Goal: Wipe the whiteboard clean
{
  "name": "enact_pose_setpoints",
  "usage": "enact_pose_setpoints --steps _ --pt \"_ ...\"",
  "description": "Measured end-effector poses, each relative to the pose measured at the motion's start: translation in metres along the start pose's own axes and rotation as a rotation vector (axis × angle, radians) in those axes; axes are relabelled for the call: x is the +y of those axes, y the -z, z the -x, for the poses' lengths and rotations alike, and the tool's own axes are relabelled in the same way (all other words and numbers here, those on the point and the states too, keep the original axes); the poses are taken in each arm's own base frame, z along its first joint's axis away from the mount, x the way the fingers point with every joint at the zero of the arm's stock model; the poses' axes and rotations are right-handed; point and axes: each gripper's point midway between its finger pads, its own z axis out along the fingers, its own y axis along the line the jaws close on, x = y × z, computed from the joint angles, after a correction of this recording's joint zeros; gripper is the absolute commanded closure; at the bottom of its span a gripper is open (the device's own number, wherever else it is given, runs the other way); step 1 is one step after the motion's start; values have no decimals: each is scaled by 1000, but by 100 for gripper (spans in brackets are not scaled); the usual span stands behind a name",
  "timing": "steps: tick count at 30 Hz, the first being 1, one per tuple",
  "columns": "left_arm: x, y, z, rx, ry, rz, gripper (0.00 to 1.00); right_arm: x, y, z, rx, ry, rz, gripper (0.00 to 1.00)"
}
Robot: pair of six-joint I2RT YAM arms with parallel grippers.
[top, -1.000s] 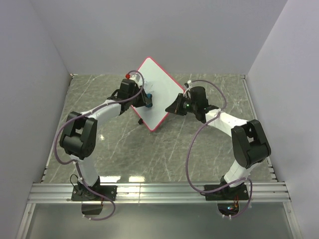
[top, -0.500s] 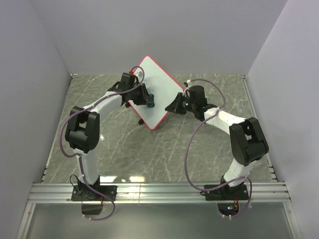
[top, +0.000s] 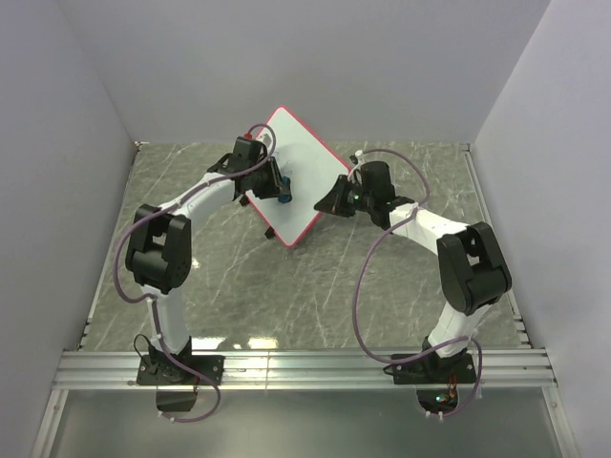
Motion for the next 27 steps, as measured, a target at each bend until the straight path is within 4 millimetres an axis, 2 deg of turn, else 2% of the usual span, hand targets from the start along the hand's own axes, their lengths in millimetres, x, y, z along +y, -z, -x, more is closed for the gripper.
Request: enact_pose_setpoints --steps 3,10,18,27 --pt "-3 6 -3 -14 4 31 100 5 0 1 6 7 20 100" --pt "-21 11 -34 42 -42 45 100 3 -6 2 -1 15 34 100" --pt "-22 10 -35 41 -117 52 100 0 -7 3 -5 41 29 100" --pt "-25 2 -34 156 -136 84 100 -6 -7 3 -10 48 6 100"
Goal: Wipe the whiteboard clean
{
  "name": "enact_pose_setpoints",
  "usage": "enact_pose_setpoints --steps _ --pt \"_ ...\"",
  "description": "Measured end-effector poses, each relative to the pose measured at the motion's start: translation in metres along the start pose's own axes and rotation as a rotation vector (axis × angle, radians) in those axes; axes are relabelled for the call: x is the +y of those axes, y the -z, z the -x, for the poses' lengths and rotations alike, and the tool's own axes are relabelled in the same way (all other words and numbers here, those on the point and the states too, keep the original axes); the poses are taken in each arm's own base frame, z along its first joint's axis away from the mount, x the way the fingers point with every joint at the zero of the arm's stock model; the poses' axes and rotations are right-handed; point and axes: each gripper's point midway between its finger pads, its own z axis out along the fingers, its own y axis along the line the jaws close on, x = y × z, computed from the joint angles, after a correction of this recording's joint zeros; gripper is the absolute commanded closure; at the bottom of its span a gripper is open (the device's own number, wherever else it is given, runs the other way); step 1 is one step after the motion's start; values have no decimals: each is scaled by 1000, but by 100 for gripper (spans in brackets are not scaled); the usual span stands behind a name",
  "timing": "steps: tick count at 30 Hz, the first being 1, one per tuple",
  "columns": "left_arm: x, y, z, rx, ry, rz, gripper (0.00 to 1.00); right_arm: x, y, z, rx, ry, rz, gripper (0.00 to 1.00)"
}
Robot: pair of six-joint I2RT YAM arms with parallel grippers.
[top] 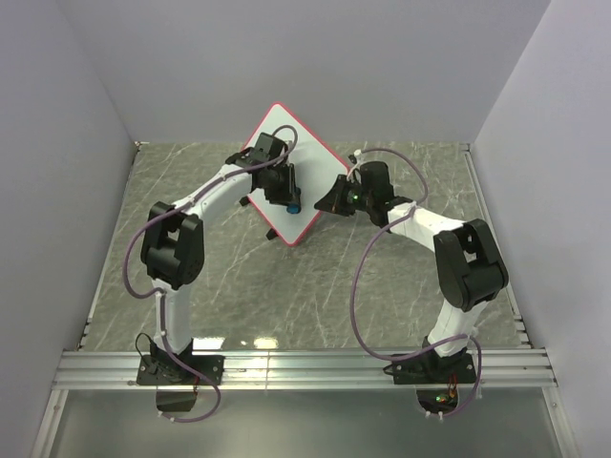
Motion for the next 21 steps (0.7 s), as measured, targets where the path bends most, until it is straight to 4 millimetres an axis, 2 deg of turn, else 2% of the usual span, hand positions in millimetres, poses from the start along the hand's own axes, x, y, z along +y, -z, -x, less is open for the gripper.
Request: enact_pose_setpoints --steps 6,11,19,21 --pt "5 -3 5 60 44 -36 100 1 -1 6 19 30 -14 100" --pt "17 -3 14 66 98 -82 100 1 -10 11 30 40 -5 100" --pt "74 -5 47 0 189 -66 100 8 -12 15 40 67 28 100" --pt "81 -6 56 -13 199 -65 100 8 -12 15 41 67 27 100"
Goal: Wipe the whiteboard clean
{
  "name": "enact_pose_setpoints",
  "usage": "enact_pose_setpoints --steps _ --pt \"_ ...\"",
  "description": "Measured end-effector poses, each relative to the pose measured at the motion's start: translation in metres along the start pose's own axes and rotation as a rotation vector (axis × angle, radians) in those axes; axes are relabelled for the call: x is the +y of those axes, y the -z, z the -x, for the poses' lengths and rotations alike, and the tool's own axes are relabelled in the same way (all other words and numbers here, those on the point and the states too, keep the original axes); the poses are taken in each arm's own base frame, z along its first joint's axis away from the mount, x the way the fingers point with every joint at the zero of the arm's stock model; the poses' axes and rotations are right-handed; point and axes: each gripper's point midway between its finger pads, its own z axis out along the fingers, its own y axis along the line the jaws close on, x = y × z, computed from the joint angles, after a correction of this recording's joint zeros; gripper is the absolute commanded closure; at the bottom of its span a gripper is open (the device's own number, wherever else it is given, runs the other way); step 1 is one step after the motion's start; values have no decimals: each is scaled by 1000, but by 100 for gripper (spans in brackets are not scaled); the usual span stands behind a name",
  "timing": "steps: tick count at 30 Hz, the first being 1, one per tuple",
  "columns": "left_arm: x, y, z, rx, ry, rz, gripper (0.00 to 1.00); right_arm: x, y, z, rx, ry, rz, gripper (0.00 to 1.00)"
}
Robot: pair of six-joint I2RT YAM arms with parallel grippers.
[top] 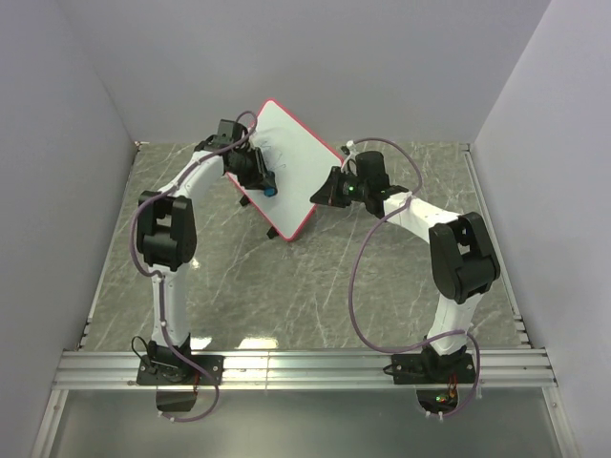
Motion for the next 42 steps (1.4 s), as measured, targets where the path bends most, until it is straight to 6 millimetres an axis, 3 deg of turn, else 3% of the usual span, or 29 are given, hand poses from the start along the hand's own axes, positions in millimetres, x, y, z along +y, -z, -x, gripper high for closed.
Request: enact_pose_setpoints --steps 5,12,23,35,42 --pt "-12 2 19 -37 -18 -23 100 1 0 -1 2 0 3 100" --pt "-48 0 40 -89 -78 -86 100 0 2 -3 4 -28 -4 100" --pt "-104 0 37 -123 -170 -161 100 -2 7 -8 12 -70 -23 100" --pt "-96 -2 25 -101 -135 -163 100 -5 21 -21 10 -87 -52 100" --pt "-52 -6 24 -108 -82 -113 100 -5 26 -25 11 -92 -58 100"
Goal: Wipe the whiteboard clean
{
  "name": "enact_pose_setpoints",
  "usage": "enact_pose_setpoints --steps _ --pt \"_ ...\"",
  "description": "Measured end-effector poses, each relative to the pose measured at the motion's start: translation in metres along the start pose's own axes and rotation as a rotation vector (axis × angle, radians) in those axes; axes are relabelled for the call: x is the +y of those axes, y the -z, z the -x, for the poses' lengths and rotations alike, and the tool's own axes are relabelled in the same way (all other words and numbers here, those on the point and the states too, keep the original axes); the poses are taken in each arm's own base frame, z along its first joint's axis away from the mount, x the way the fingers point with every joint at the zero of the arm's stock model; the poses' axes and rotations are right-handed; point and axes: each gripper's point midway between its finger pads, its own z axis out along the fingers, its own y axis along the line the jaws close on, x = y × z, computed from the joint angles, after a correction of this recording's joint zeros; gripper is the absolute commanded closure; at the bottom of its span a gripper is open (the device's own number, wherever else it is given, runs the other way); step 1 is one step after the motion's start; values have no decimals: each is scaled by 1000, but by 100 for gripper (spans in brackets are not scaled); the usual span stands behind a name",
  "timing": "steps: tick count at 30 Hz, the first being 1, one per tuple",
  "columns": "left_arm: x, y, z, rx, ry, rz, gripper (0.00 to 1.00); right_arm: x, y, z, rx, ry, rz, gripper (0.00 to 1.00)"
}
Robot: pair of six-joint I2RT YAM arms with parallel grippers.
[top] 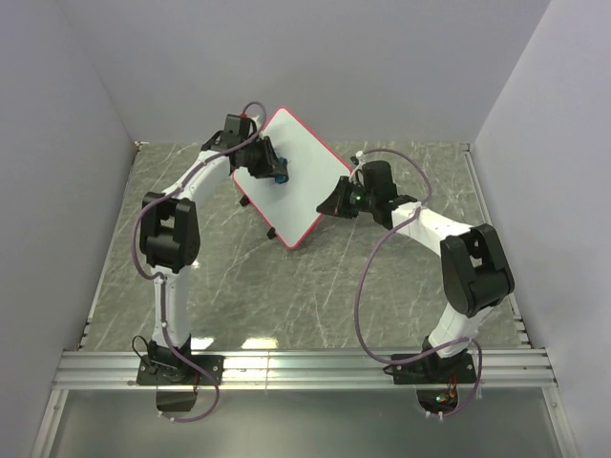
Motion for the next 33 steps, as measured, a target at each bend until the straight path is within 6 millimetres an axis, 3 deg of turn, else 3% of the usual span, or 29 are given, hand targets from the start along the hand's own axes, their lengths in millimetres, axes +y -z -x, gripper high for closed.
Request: enact_pose_setpoints --steps 4,9,19,24,30,33 --pt "25 1 -3 -2 30 45 100 0 1 0 1 0 -1 100" --pt "32 2 -3 -8 34 68 100 0 2 -1 3 3 -1 100" --pt "9 4 6 4 -41 181 100 1 5 -3 3 19 -1 100" --pt "-9 0 14 -29 -51 167 100 0 5 -3 5 16 -3 100" --pt "-17 -3 17 -32 -35 141 100 -1 6 -4 9 7 -6 100" --pt "-32 -4 23 -45 -35 68 100 -1 6 -4 12 2 -7 100"
